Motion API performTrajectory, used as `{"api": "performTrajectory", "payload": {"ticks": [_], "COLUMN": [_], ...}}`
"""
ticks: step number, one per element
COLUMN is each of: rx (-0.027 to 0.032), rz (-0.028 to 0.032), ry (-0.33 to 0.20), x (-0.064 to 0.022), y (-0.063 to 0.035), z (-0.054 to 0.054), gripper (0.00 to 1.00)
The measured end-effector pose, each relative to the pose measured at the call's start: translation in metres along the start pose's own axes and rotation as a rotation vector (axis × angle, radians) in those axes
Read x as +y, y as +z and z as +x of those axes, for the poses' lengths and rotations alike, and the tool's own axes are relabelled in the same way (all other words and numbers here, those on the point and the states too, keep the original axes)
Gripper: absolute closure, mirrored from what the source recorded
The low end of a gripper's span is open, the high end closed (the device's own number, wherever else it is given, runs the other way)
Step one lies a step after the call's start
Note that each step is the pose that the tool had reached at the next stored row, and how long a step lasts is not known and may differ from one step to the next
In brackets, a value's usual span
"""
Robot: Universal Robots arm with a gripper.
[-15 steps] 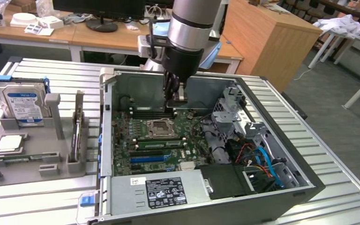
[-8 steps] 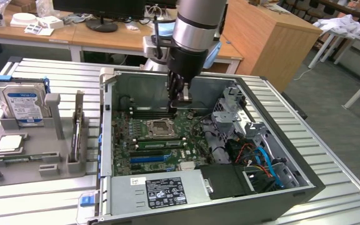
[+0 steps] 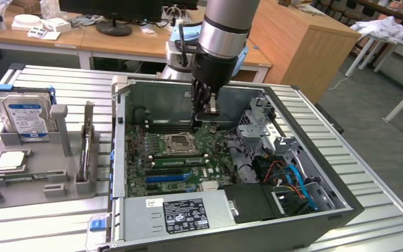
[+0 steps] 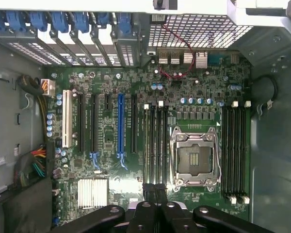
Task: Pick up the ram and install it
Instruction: 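Press down the ram until it locks into place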
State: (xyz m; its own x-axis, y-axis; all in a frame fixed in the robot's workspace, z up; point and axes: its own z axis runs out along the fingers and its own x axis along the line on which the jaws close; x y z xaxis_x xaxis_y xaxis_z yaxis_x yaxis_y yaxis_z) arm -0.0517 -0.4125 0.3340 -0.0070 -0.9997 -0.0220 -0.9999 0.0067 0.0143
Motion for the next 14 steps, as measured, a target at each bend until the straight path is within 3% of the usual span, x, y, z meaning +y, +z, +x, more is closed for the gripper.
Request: {"api": "performTrajectory", "payload": {"ticks": [14], "rx": [-0.0001], "rz": [0.0002], "ry": [0.006], "x": [-0.0001], "y": [0.0], "z": [-0.0001], "gripper": [0.89]}}
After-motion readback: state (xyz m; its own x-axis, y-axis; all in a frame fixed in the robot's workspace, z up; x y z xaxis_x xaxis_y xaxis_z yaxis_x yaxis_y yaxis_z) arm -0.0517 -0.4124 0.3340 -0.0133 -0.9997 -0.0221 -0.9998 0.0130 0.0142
